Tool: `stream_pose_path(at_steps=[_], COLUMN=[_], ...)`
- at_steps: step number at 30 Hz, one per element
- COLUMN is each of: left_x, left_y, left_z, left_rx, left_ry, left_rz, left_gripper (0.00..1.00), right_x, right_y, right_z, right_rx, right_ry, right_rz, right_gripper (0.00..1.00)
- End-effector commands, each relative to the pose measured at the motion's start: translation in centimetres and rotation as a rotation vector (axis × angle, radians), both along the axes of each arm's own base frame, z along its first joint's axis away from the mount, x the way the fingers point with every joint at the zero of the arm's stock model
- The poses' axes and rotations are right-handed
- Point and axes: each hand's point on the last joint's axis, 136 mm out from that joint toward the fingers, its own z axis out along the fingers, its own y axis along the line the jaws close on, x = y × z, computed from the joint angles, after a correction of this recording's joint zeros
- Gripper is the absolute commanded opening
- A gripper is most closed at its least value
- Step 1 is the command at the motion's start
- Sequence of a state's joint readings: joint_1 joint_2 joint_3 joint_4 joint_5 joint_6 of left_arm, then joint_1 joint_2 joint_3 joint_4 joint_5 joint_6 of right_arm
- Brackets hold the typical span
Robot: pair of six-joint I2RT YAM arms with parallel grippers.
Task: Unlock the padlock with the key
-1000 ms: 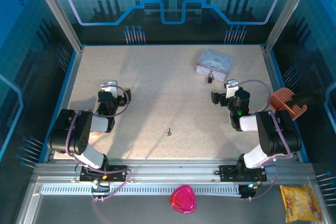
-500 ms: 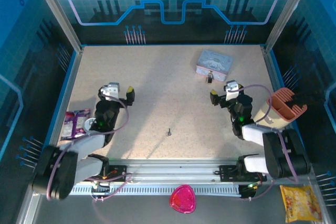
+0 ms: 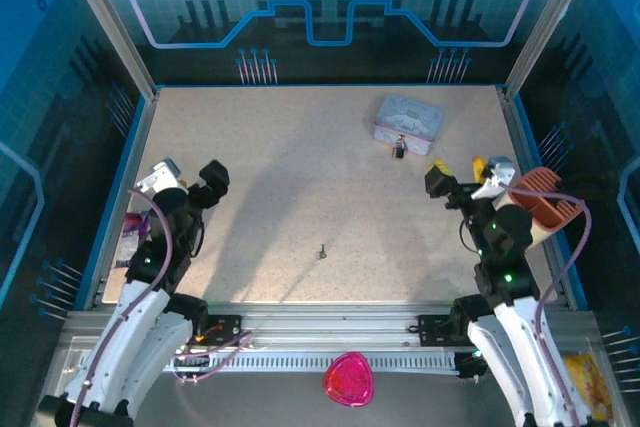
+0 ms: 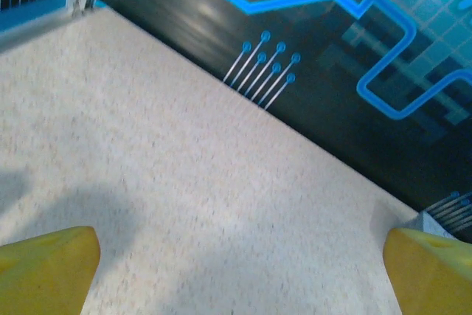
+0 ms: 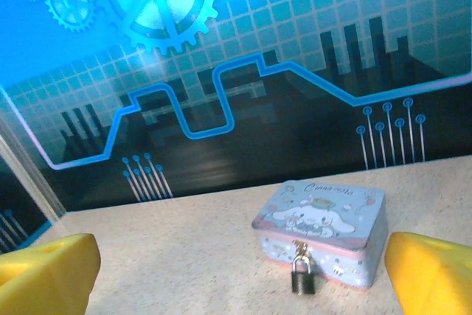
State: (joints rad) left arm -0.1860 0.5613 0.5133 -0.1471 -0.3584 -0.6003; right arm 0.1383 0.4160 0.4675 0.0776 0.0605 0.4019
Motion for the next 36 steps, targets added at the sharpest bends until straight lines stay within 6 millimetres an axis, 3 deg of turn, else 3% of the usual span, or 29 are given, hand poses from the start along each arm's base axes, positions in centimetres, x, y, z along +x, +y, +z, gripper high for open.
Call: stream_pose_path(at_steps=[1, 10, 15, 20, 25, 36], left_x=[-1.7, -2.5, -3.0, -3.1, -3.7, -4.8], left_y=[-2.7, -9.3, -11.9, -12.3, -12.6, -10.0], left_z=[-3.5, -5.8, -6.8, -7.6, -7.6, -7.9], left_rx=[-0.086, -0.066, 0.004, 0.051, 0.138, 0.176], left_ry=[0.113, 0.259, 0.297, 0.286, 0.285, 0.206], left_rz=[-0.154, -0.466, -0.53, -0.543, -0.613, -0.525], left_gripper=[0.99, 0.99, 0.99, 0.99, 0.99, 0.99], right_x=[-1.5, -2.8, -3.4, -3.8, -4.6, -6.0], right_y=[0.9, 4.9, 9.4, 14.8, 19.5, 25.0], right_z=[-4.7, -7.8, -9.4, -11.0, -14.3, -20.3], right_rx=[0.058, 0.015, -0.074, -0.135, -0.201, -0.256], right_ry=[0.215, 0.541, 0.607, 0.655, 0.796, 1.047], right_rz=[0.066, 0.173, 0.215, 0.266, 0.272, 0.189], right_gripper=[1.0, 1.0, 0.99, 0.99, 0.97, 0.95])
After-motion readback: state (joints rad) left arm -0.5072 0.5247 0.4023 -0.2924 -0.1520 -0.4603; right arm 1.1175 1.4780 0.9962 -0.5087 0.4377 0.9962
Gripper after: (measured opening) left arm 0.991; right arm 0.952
